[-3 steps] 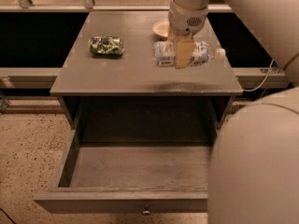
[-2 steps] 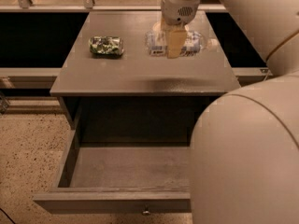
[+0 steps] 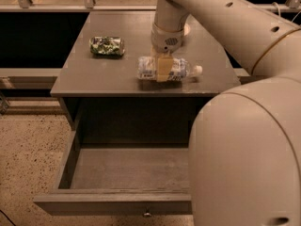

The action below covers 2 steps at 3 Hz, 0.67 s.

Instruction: Pick blue plastic bottle from top drawer and place on counter

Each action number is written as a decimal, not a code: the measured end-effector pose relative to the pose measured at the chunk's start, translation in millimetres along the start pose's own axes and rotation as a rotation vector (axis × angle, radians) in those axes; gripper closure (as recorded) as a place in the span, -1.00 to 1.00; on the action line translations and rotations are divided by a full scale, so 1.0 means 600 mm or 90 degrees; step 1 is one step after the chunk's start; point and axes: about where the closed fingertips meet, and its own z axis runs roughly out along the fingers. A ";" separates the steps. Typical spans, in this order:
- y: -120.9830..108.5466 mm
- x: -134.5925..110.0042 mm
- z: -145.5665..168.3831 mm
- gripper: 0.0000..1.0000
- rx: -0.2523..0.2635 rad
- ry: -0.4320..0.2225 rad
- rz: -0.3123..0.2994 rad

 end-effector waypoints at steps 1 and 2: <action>0.012 -0.005 0.045 0.61 -0.034 0.002 0.000; 0.011 -0.006 0.038 0.15 -0.034 0.002 0.000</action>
Offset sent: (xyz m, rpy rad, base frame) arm -0.0058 0.0052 -0.0259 -0.0121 0.0463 0.0066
